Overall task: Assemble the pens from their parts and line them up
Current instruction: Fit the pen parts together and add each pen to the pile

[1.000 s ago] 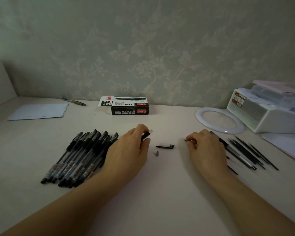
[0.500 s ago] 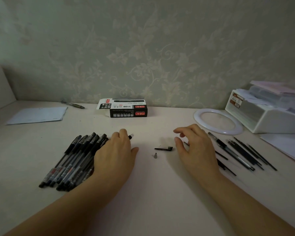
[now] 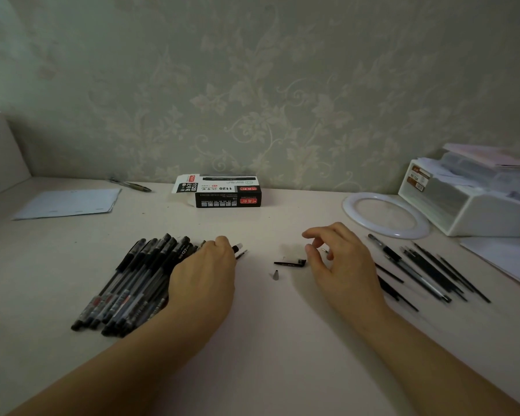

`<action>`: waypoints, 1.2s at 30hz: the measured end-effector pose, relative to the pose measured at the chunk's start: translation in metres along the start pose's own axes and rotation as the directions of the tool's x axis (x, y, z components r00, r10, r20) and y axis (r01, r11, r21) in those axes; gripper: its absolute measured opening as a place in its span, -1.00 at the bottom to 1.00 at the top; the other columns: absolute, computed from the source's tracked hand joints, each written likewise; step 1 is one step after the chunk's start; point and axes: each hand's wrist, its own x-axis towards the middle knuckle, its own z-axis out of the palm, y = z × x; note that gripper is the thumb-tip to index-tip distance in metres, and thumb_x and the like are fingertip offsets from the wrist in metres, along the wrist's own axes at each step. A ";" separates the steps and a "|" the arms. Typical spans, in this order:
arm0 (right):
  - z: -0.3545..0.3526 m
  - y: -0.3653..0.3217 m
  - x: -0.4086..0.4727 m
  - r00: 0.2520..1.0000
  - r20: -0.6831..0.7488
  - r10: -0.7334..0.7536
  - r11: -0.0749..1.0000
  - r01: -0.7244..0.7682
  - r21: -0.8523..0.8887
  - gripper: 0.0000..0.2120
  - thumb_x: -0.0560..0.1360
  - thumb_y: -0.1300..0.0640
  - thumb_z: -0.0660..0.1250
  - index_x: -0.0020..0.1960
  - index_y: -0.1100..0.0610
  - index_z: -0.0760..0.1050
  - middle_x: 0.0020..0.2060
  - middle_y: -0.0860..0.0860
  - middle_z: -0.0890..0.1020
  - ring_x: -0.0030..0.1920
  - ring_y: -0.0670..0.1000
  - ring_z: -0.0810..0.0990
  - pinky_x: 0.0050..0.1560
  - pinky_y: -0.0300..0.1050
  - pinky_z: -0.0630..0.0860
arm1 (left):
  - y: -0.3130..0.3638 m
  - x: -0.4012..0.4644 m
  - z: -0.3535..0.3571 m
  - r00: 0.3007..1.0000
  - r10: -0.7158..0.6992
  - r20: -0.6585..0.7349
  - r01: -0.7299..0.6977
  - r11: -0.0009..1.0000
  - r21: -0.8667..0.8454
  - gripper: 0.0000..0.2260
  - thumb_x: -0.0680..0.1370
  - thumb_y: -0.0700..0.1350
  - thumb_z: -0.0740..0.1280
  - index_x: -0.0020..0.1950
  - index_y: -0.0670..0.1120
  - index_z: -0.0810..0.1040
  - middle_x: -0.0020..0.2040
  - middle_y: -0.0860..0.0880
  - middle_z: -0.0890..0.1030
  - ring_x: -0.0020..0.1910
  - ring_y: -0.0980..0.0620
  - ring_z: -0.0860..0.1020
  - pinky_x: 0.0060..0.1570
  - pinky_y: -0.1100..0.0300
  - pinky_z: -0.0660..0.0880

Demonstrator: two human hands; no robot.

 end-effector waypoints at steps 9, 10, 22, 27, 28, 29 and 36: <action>-0.002 -0.032 -0.002 0.950 0.294 0.110 0.660 -0.291 0.692 -0.78 0.45 -0.08 0.36 -0.01 0.00 0.66 -0.31 -0.01 0.67 -0.37 -0.15 0.56 -0.30 -0.32 0.49 | 0.022 -0.009 -0.034 0.873 0.248 -0.420 -0.404 0.850 -0.338 -0.80 0.54 0.00 0.21 -0.06 -0.11 0.51 -0.22 0.02 0.55 -0.42 0.00 0.52 -0.60 0.14 0.34; -0.002 -0.035 -0.004 0.945 0.315 0.087 0.628 -0.297 0.719 -0.79 0.47 -0.05 0.35 -0.03 0.04 0.67 -0.33 0.02 0.67 -0.40 -0.14 0.53 -0.32 -0.32 0.48 | 0.023 -0.010 -0.033 0.878 0.262 -0.400 -0.414 0.835 -0.362 -0.79 0.54 0.00 0.19 -0.05 -0.11 0.51 -0.20 0.02 0.55 -0.41 0.01 0.53 -0.57 0.14 0.34; -0.007 -0.013 0.008 0.782 0.181 0.596 0.274 -0.410 0.870 -0.69 0.66 0.01 0.16 -0.14 0.15 0.51 -0.42 -0.01 0.60 -0.43 -0.12 0.48 -0.35 -0.31 0.50 | 0.007 -0.002 -0.006 0.958 0.234 -0.167 -0.285 0.847 -0.449 -0.73 0.61 0.20 -0.01 0.22 0.23 0.37 0.03 0.22 0.59 -0.11 0.14 0.55 -0.26 0.11 0.52; -0.006 -0.008 0.011 0.759 0.220 0.612 0.172 -0.400 0.900 -0.70 0.66 0.03 0.17 -0.16 0.16 0.49 -0.44 0.00 0.59 -0.46 -0.12 0.47 -0.39 -0.32 0.49 | 0.008 -0.002 -0.005 0.951 0.257 -0.170 -0.308 0.794 -0.524 -0.76 0.63 0.16 0.04 0.24 0.24 0.38 0.00 0.24 0.59 -0.17 0.22 0.47 -0.24 0.15 0.51; -0.005 -0.009 0.011 0.764 0.227 0.604 0.174 -0.404 0.898 -0.70 0.66 0.03 0.17 -0.15 0.16 0.50 -0.44 0.00 0.59 -0.46 -0.12 0.47 -0.40 -0.32 0.49 | 0.009 -0.002 -0.005 0.949 0.265 -0.173 -0.316 0.787 -0.530 -0.76 0.63 0.16 0.04 0.24 0.23 0.39 -0.03 0.24 0.59 -0.20 0.23 0.45 -0.26 0.16 0.49; -0.004 -0.009 0.011 0.768 0.231 0.597 0.180 -0.409 0.894 -0.70 0.66 0.03 0.17 -0.15 0.17 0.50 -0.44 0.01 0.59 -0.46 -0.12 0.47 -0.41 -0.32 0.48 | 0.009 -0.002 -0.005 0.947 0.268 -0.177 -0.321 0.783 -0.533 -0.76 0.63 0.16 0.04 0.23 0.23 0.39 -0.07 0.25 0.57 -0.21 0.22 0.43 -0.28 0.16 0.48; -0.003 -0.008 0.011 0.781 0.223 0.583 0.229 -0.422 0.877 -0.69 0.66 0.03 0.17 -0.15 0.17 0.51 -0.44 0.00 0.59 -0.45 -0.10 0.47 -0.41 -0.32 0.47 | 0.008 -0.001 -0.005 0.944 0.282 -0.174 -0.331 0.778 -0.535 -0.80 0.63 0.14 0.05 0.19 0.23 0.39 -0.15 0.22 0.54 -0.26 0.19 0.43 -0.34 0.15 0.46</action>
